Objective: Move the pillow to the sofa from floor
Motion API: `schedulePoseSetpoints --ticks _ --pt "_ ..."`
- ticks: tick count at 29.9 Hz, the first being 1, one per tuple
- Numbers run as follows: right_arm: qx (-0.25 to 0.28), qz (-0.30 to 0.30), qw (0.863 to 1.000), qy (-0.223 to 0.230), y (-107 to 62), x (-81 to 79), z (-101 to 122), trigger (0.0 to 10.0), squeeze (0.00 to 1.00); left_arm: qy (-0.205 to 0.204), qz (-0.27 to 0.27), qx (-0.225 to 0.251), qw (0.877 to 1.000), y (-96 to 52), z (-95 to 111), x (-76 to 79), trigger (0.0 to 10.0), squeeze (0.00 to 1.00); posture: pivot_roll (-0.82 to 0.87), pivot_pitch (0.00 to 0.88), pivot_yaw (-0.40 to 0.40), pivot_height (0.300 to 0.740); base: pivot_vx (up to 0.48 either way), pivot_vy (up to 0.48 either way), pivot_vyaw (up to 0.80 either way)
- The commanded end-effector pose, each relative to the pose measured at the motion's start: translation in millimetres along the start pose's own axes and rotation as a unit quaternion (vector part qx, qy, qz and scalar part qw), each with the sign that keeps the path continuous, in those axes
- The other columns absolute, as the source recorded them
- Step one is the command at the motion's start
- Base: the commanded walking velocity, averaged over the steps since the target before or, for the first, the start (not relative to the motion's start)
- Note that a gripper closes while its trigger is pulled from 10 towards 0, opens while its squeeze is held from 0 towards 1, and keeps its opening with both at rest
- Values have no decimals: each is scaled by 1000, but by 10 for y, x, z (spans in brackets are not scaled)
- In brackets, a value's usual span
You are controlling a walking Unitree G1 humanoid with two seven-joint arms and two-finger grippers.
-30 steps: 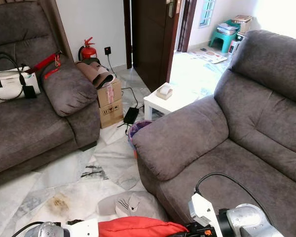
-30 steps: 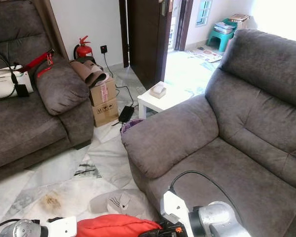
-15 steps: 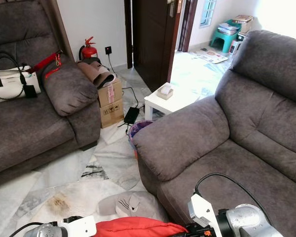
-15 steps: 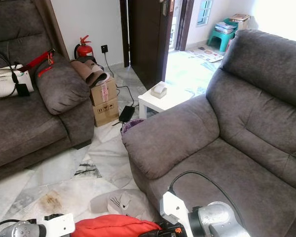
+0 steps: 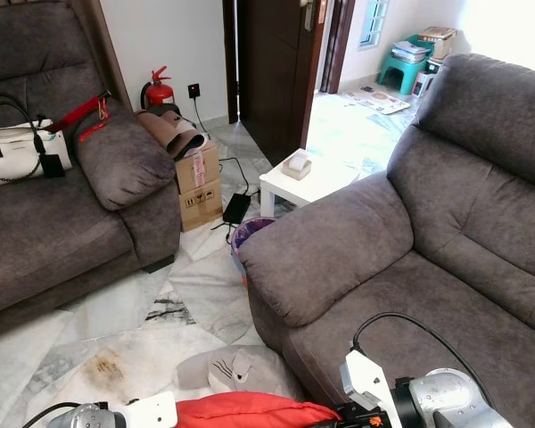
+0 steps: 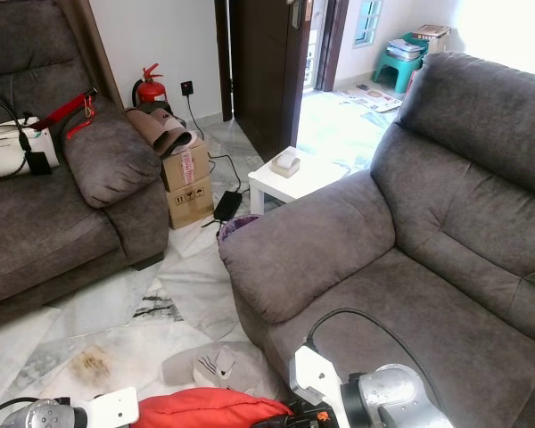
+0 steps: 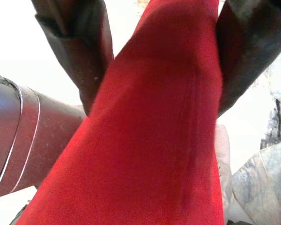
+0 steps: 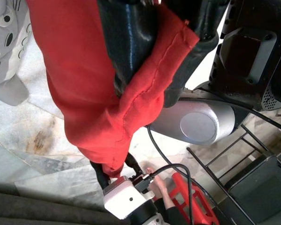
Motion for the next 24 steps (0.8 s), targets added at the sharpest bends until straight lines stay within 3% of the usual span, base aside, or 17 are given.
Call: schedulePoseSetpoints --ticks 1,8,24 --pt "24 18 999 -39 3 -72 170 10000 0 -1 -16 -12 1000 -10 -60 65 0 0 37 83 -24 740 0 0 0" --pt "23 17 999 -38 1 -71 165 10000 0 10 -44 -24 999 -11 -96 133 0 0 35 86 -26 740 0 0 0" --pt "21 16 999 -37 -2 -63 156 10000 0 48 -20 -19 998 4 -35 64 0 0 35 86 -27 740 0 0 0"
Point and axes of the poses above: a point about 5 cm out from each wrist's last joint towards the gripper, its own y axis pointing out of the wrist towards the gripper, its own z axis along the axis of the wrist's last joint, x = y × z, the point moved 1 cm from there along y, pointing out of the wrist towards the gripper, and after that the axes turned 10 degrees about y, right-handed, at the moved point
